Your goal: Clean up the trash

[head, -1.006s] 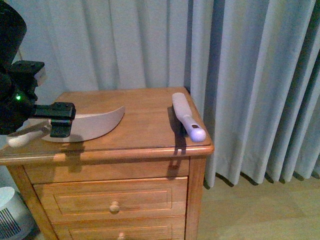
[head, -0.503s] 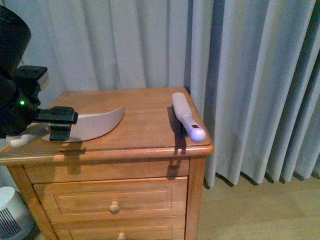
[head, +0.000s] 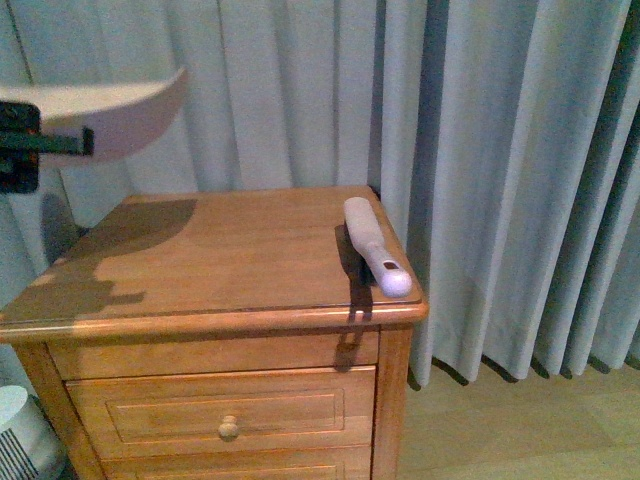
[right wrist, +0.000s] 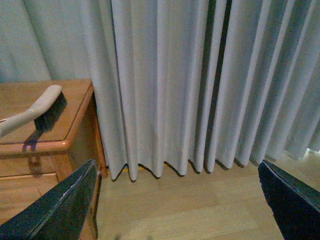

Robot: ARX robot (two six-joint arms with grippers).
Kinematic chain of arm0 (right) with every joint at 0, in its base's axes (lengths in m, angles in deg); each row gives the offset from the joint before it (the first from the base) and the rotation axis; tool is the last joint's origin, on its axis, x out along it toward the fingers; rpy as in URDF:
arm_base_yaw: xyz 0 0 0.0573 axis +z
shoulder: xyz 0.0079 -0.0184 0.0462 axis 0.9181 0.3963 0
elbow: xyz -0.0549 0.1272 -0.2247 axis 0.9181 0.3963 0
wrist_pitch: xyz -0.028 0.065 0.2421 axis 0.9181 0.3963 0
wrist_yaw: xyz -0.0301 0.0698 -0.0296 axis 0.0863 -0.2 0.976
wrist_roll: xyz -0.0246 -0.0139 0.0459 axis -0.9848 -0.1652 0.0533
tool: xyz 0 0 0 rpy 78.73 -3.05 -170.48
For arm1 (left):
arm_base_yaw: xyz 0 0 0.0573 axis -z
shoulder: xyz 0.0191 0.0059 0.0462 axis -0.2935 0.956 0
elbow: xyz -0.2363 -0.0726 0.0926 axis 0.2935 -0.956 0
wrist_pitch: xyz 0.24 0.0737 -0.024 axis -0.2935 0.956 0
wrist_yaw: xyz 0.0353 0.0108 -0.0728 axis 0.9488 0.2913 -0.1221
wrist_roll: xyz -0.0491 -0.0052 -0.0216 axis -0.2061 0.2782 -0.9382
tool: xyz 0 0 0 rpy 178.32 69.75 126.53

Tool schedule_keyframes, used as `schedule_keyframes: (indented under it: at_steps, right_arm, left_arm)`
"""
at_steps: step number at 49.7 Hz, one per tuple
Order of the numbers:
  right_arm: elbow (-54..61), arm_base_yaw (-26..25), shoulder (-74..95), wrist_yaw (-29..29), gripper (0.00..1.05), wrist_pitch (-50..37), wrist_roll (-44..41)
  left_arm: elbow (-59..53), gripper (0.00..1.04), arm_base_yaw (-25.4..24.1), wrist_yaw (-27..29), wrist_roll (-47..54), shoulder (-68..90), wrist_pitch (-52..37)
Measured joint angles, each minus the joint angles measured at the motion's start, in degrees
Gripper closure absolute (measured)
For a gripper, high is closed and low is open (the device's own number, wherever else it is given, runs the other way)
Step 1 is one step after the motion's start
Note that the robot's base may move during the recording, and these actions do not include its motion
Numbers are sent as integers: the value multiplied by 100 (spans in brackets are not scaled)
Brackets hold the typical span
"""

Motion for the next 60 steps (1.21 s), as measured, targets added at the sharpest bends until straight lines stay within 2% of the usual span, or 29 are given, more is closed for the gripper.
schedule_keyframes:
  at_steps: [7, 12, 23, 36, 42, 45, 47, 53, 60]
  right_arm:
    - [0, 0, 0, 0, 7, 0, -2]
    - [0, 0, 0, 0, 7, 0, 0]
    - [0, 0, 0, 0, 7, 0, 0]
    - [0, 0, 0, 0, 7, 0, 0]
    - [-2, 0, 2, 4, 7, 2, 0]
    - [-323, 302, 492, 592, 7, 743, -188]
    - [-592, 564, 1082, 798, 7, 929, -245]
    - [-1779, 1467, 3209, 793, 7, 518, 42]
    - [-2927, 2063, 4686, 798, 7, 463, 413]
  left_arm:
    - [-1318, 77, 146, -116, 540, -1628, -1554]
    - [-2006, 77, 192, -245, 719, -2723, -1945]
    - [-3058, 78, -98, -645, 719, -4874, -1403]
    - [-3919, 78, -1023, -1392, 389, -7392, -46]
    - [-4057, 78, -1069, -1401, 308, -7549, -11]
    - [-4061, 78, -1069, -1425, 304, -7554, -11]
    - [-4061, 78, -1069, -1421, 302, -7560, -11]
    - [-4061, 78, -1071, -1416, 286, -7563, -9]
    - [-4061, 78, -1071, -1412, 282, -7563, -9]
